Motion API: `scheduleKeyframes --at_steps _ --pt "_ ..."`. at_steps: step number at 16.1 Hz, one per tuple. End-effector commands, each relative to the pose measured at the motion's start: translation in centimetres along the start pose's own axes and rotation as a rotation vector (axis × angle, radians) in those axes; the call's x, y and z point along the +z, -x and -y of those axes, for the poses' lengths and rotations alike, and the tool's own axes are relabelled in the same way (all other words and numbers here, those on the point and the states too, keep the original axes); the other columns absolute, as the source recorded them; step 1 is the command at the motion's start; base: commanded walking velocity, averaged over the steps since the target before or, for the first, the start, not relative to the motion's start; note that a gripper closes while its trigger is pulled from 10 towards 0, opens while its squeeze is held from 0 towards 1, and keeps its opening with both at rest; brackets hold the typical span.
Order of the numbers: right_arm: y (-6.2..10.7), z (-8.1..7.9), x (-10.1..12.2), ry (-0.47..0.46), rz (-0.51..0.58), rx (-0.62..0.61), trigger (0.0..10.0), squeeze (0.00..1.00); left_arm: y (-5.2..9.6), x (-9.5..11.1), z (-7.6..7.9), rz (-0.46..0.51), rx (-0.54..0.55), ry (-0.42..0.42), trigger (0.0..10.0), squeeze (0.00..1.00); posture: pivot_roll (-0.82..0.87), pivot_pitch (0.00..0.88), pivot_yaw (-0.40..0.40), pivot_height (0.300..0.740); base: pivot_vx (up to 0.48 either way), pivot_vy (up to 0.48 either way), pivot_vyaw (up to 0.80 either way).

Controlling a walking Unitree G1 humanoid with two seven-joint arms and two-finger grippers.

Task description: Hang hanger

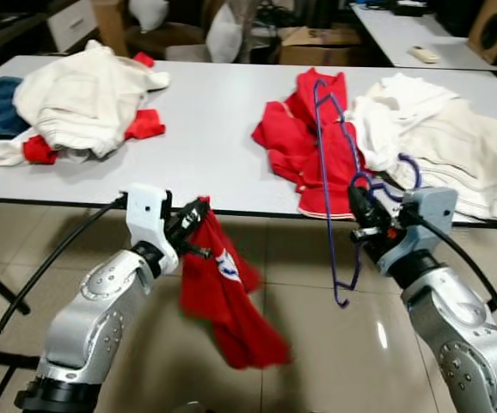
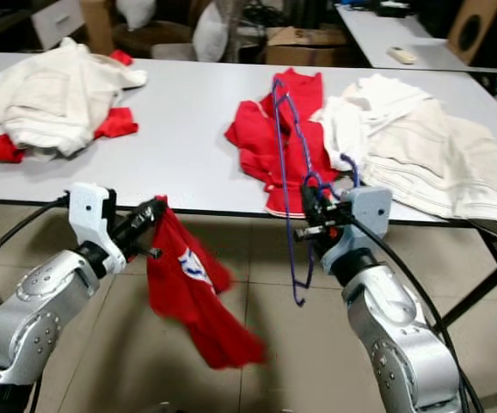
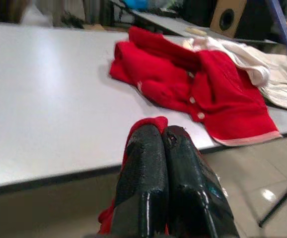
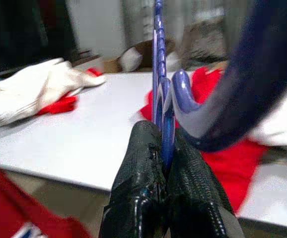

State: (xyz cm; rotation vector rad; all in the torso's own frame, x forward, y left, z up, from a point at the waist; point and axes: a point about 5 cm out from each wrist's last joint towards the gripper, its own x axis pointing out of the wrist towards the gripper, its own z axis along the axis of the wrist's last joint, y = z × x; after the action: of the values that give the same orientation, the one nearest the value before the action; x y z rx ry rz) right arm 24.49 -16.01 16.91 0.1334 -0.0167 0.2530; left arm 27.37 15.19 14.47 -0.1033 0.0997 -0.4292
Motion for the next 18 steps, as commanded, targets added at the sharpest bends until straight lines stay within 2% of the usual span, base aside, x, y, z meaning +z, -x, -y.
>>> scheduleKeyframes --at_steps 1,4,9,10,15,18 --pt "0.2 0.5 0.2 0.018 0.008 -0.062 10.0 0.00 -0.2 0.9 0.4 0.048 0.004 -0.043 10.0 0.00 -0.11 0.000 0.005 0.740 0.000 -0.442 0.00" --pt "0.7 0.3 -0.1 0.120 -0.018 -0.031 10.0 0.00 -0.3 0.7 0.6 0.065 0.025 -0.048 10.0 0.00 -0.11 0.000 -0.002 0.740 0.000 -0.480 0.00" --pt "0.7 -0.2 -0.1 0.133 -0.029 0.015 10.0 0.00 -0.4 0.9 0.4 0.085 0.033 -0.064 10.0 0.00 -0.11 0.000 -0.005 0.740 0.000 -0.480 0.00" --pt "0.7 -0.4 -0.1 0.143 -0.037 0.044 10.0 0.00 -0.5 1.2 0.2 0.097 0.050 -0.040 10.0 0.00 -0.10 0.000 -0.005 0.740 0.000 0.000 0.00" --pt "0.4 -1.1 0.2 0.194 -0.012 0.110 10.0 0.00 -1.1 3.2 -0.5 0.162 0.050 -0.052 10.0 0.00 -0.10 0.000 0.015 0.740 0.000 0.000 0.00" --pt "0.4 -1.9 -0.1 0.235 -0.020 0.156 10.0 0.00 -1.2 3.8 -0.9 0.161 0.049 -0.072 10.0 0.00 -0.10 0.000 0.024 0.740 0.289 0.000 0.00"
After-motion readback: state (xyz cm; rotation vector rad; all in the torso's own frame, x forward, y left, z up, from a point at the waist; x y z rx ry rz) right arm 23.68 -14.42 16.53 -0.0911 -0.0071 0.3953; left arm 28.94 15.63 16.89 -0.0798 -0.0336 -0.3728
